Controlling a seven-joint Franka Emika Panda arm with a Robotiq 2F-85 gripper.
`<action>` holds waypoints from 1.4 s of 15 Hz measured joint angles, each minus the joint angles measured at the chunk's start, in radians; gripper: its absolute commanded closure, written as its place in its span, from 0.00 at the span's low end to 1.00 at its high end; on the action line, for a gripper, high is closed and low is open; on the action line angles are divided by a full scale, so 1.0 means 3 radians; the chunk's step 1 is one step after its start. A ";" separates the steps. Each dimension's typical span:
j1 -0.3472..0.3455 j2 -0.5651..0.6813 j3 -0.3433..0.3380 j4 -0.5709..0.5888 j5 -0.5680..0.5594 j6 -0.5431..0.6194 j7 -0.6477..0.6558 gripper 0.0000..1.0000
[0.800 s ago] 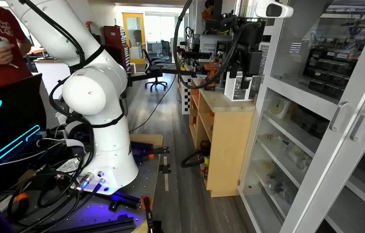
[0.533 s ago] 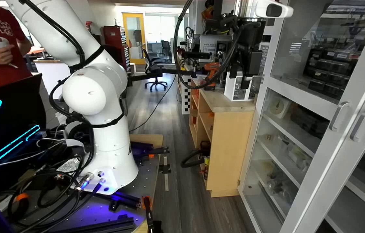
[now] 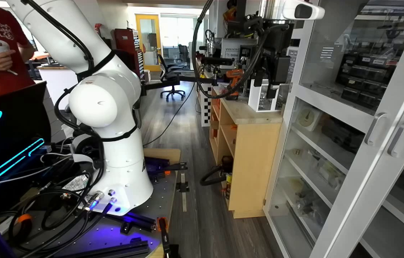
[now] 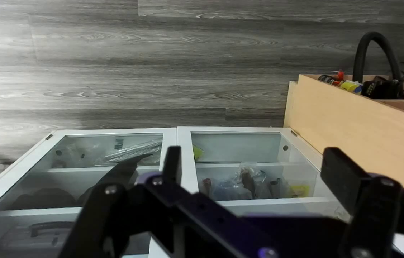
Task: Open the left door
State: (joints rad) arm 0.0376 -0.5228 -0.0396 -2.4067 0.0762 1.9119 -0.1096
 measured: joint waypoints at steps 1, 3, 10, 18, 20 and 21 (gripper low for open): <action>0.0000 0.0000 0.0000 0.0000 0.0000 0.0000 0.0000 0.00; 0.0000 0.0000 0.0000 0.0000 0.0000 0.0000 0.0000 0.00; 0.0000 0.0062 0.0033 0.0000 -0.0029 0.0147 -0.0003 0.00; 0.0000 0.0365 0.0106 0.0005 -0.0068 0.0913 -0.0034 0.00; 0.0000 0.0475 0.0102 0.0016 -0.0073 0.1130 -0.0074 0.00; 0.0000 0.0527 0.0099 0.0022 -0.0073 0.1235 -0.0100 0.00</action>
State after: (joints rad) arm 0.0376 -0.3648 -0.0099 -2.4001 0.0544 2.2823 -0.1397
